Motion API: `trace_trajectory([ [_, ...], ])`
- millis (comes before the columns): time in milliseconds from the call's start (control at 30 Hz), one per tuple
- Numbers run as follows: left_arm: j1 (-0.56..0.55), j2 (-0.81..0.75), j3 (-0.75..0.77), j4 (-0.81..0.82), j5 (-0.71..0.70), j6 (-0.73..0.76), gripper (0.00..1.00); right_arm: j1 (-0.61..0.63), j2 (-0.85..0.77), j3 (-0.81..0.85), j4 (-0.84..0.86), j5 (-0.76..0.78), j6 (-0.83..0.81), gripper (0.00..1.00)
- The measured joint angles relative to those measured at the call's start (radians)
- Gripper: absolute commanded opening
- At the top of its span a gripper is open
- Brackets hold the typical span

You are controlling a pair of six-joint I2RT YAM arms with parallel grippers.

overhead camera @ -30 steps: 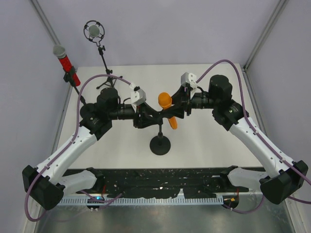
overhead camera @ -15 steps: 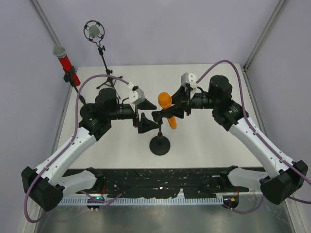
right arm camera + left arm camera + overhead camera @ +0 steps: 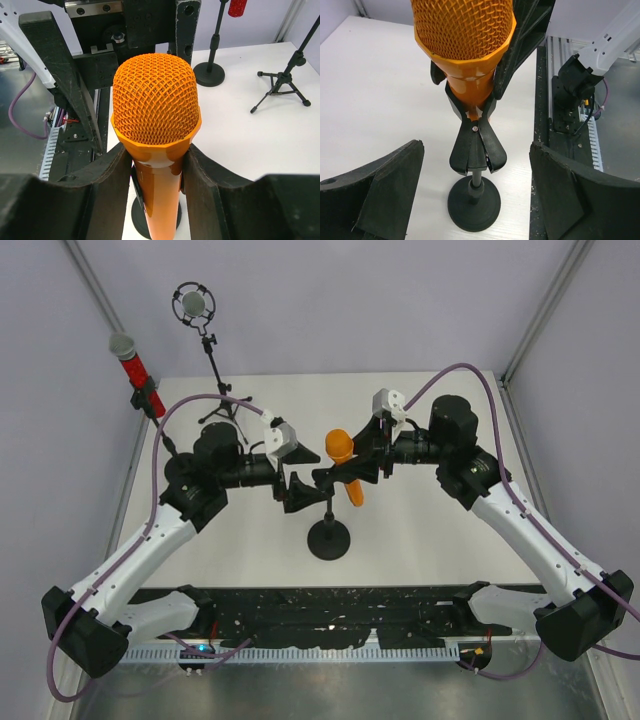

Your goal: Remove the microphone from the stand

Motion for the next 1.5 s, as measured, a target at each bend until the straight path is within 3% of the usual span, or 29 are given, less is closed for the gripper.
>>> trace_trajectory([
  [200, -0.013, 0.004, 0.000, -0.025, -0.055, 0.034, 0.71, 0.000, 0.000, 0.000, 0.001, 0.002, 0.002, 0.11],
  [267, -0.015, 0.004, 0.000, -0.034, -0.071, 0.045, 0.61, 0.000, 0.000, 0.000, 0.001, 0.003, 0.002, 0.12],
  [367, -0.016, 0.005, 0.000, -0.041, -0.079, 0.048, 0.20, 0.000, 0.000, -0.001, 0.003, 0.008, 0.001, 0.11],
  [433, -0.021, 0.005, 0.004, -0.045, -0.075, 0.061, 0.00, -0.001, 0.000, -0.001, 0.005, 0.014, 0.004, 0.11],
  [1067, -0.021, 0.004, 0.005, -0.052, -0.073, 0.064, 0.00, -0.015, -0.044, 0.001, -0.047, 0.041, -0.014, 0.06],
  [1500, -0.016, -0.016, -0.011, -0.050, -0.072, 0.064, 0.02, -0.170, -0.194, -0.002, -0.069, 0.166, -0.066, 0.06],
])
